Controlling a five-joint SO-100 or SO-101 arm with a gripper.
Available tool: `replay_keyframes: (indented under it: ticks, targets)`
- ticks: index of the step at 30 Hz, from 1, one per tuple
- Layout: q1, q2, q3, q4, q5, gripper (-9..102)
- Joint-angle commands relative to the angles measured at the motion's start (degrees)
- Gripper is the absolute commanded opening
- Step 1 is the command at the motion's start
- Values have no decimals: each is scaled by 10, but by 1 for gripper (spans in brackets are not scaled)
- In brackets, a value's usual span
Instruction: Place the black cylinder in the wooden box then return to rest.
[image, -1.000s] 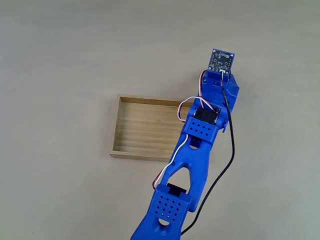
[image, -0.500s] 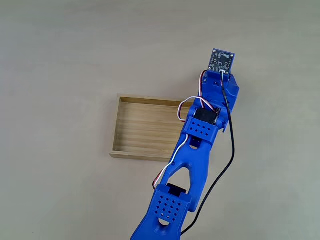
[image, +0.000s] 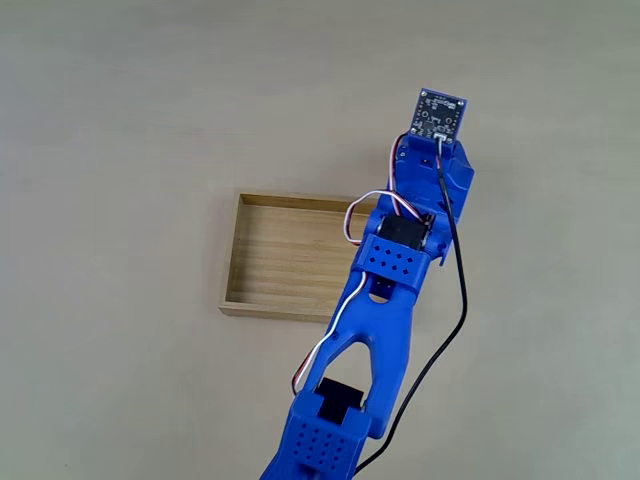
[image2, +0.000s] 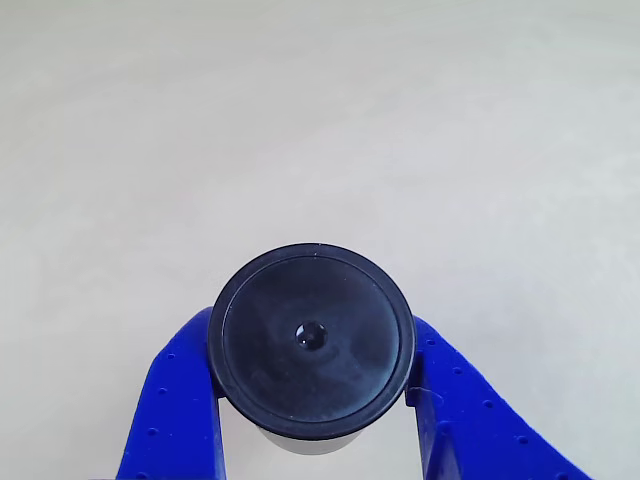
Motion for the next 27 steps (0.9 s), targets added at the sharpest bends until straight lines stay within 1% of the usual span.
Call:
replay_keyframes:
  ticks: [1,10,27]
  targets:
    - [-13,-170,25,-17,-13,16]
    - [-35,-330,192,-30,-25,16]
    - [-95,-701,608,-68,-23,16]
